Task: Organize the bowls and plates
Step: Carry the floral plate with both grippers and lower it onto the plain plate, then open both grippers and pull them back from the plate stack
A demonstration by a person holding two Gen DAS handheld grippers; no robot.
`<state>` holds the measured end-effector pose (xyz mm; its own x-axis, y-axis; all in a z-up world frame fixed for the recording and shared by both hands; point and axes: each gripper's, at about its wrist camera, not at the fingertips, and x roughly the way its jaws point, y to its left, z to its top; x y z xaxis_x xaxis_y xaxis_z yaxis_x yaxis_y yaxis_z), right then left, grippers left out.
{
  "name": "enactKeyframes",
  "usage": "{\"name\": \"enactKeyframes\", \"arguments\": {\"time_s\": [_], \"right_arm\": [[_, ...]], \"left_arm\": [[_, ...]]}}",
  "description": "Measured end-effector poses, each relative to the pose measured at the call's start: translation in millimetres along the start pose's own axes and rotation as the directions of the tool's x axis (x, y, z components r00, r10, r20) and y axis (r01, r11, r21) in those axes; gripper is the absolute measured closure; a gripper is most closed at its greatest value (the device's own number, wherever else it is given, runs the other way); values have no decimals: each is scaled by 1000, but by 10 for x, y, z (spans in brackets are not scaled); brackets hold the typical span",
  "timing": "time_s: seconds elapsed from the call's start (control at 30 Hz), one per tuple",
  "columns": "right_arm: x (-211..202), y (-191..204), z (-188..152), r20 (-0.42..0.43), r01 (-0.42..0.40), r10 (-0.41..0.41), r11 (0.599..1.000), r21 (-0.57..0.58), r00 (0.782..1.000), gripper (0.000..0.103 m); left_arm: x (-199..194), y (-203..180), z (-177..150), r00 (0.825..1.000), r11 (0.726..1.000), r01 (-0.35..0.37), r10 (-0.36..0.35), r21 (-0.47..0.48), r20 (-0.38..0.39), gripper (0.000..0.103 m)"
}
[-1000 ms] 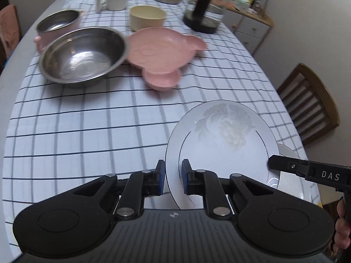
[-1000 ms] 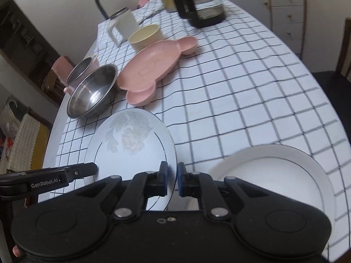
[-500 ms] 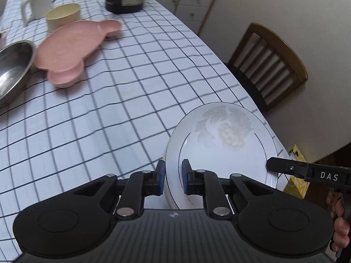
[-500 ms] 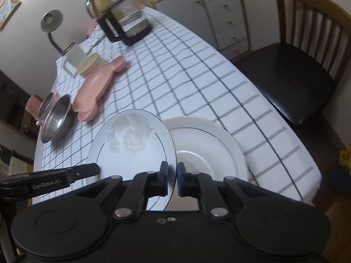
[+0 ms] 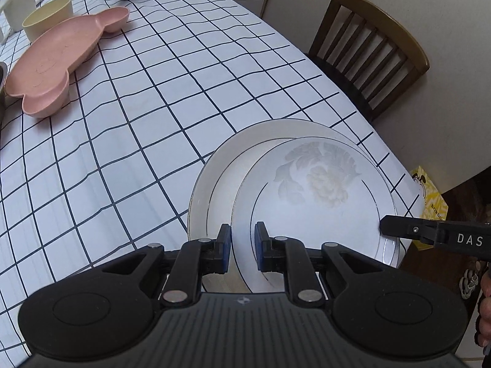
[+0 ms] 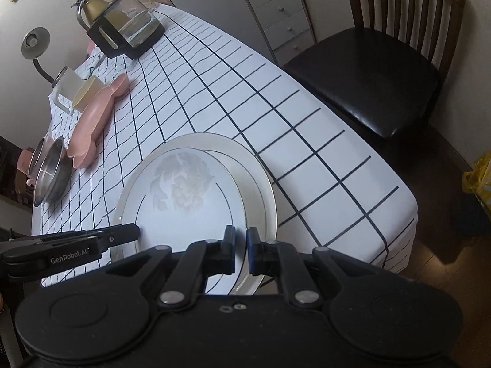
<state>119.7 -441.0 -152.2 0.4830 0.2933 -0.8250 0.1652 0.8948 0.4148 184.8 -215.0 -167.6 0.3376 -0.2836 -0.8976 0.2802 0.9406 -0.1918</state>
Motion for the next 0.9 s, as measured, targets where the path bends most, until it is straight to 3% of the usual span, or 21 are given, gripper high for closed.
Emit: {"name": "enactKeyframes", "arguments": {"time_s": [0.53, 0.9], "right_arm": [[157, 22, 31, -16, 2, -2, 999, -34, 1000, 94], [25, 211, 11, 42, 86, -81, 984, -155, 996, 80]], "left_arm": [[22, 37, 13, 999, 999, -37, 36, 28, 18, 89], [-179, 111, -79, 998, 1000, -17, 17, 9, 58, 89]]}}
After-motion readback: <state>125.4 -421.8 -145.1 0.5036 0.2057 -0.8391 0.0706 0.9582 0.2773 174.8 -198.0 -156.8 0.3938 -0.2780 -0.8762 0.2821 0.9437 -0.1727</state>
